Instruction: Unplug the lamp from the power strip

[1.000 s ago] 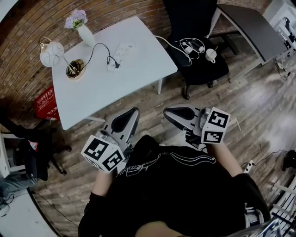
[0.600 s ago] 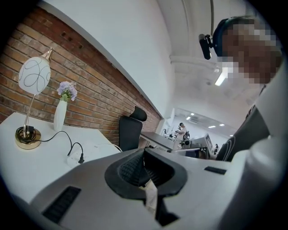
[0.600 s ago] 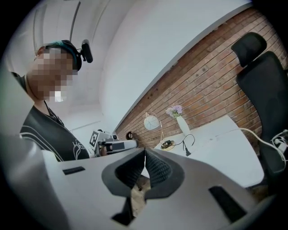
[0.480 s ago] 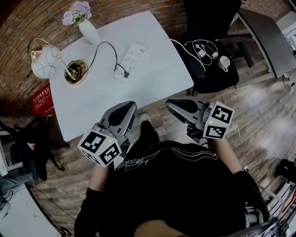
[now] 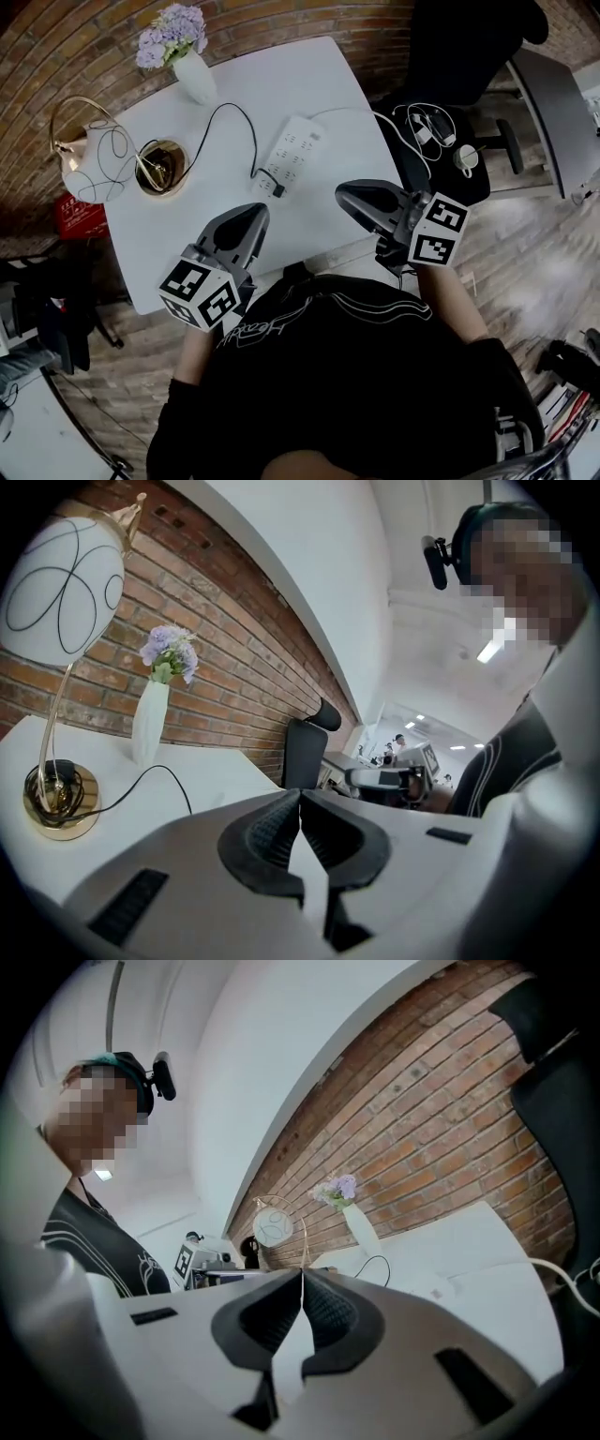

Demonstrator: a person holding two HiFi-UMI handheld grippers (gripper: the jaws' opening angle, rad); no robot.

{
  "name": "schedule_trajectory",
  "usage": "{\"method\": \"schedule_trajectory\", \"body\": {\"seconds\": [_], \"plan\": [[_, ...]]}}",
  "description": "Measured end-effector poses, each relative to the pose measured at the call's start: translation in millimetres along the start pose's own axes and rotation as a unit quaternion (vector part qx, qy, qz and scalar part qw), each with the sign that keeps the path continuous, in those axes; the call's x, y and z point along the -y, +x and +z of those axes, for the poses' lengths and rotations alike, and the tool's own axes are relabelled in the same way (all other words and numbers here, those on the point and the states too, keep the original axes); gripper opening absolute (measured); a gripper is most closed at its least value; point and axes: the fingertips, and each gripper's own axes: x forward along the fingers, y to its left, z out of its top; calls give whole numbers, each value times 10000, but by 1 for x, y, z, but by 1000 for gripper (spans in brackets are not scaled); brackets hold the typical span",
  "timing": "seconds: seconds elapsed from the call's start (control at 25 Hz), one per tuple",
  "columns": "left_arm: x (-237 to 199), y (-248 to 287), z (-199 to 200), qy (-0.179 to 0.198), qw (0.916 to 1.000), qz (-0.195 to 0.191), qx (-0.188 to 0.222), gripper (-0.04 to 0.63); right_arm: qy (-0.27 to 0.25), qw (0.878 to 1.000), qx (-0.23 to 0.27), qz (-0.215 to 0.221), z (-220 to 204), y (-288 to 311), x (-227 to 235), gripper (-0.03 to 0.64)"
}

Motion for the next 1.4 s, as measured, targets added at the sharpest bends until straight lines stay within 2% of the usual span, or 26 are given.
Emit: {"method": "schedule_trajectory", "body": {"seconds": [0.08,0.16,0.32,0.56,0.76,0.96,1.12,1.4], "plan": [[-11,5,-2,-55,9999,96,-40,5,-19,9999,-146,-45,-1,10,18,-3],[-18,10,-6,-126,9997,217,-73,5,-338,9984,-407,-207,-4,18,38,-3],[-33,18,-25,-389,9975,568,-142,5,-1232,9855,-1069,-477,-20,36,71,-3],[-50,31,-52,-643,9937,915,-115,5,-1882,9678,-1602,-477,-48,65,116,-3],[-61,48,-77,-391,9928,1113,-190,5,-2362,9536,-1847,-275,-70,86,141,-3],[-69,59,-94,0,9908,1329,-235,5,-2405,9500,-1983,-203,-88,102,162,-3],[-72,63,-103,2,9898,1407,-229,5,-2338,9494,-2087,-214,-97,108,173,-3],[-76,65,-110,64,9882,1511,-240,5,-2568,9446,-2041,-110,-101,110,177,-3]]}}
